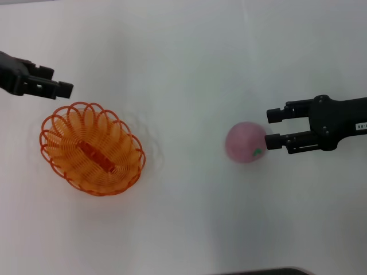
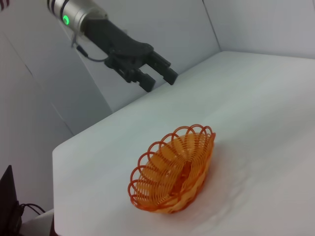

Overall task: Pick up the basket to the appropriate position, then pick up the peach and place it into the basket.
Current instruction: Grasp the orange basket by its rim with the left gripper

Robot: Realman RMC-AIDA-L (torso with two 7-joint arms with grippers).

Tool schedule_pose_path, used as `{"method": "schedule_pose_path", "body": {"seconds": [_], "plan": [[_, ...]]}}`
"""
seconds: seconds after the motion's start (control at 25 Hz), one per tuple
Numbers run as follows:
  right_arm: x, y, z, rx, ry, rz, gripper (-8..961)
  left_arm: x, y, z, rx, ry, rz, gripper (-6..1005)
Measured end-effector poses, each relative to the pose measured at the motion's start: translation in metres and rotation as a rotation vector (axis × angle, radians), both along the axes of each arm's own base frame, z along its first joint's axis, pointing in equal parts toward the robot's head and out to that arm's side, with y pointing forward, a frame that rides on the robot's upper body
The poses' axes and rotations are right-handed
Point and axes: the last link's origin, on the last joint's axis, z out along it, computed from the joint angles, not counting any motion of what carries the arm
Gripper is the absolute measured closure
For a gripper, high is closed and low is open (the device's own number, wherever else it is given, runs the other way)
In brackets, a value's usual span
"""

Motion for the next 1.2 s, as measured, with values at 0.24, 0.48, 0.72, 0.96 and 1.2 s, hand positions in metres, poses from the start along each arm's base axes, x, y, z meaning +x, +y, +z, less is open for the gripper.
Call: {"method": "schedule_pose_path", "body": {"seconds": [0.24, 0.48, 0.72, 0.96, 1.2], "plan": [[-0.004, 0.003, -0.002, 0.002, 0.001, 0.009, 192, 0.006, 0.022, -0.023, -0.001, 0.261, 0.038, 303], [-0.005, 0.004, -0.002, 0.003, 0.001, 0.012, 191, 0.0, 0.031, -0.048, 0.002, 0.4, 0.061, 307], [-0.004, 0.004, -0.002, 0.003, 0.001, 0.011, 190, -0.013, 0.034, -0.06, -0.006, 0.421, 0.107, 308], [-0.004, 0.005, -0.003, 0.007, -0.002, 0.012, 190, -0.025, 0.032, -0.07, -0.022, 0.442, 0.128, 309], [-0.003, 0.006, -0.006, 0.014, -0.006, 0.009, 190, -0.024, 0.032, -0.073, -0.021, 0.415, 0.14, 378]]}}
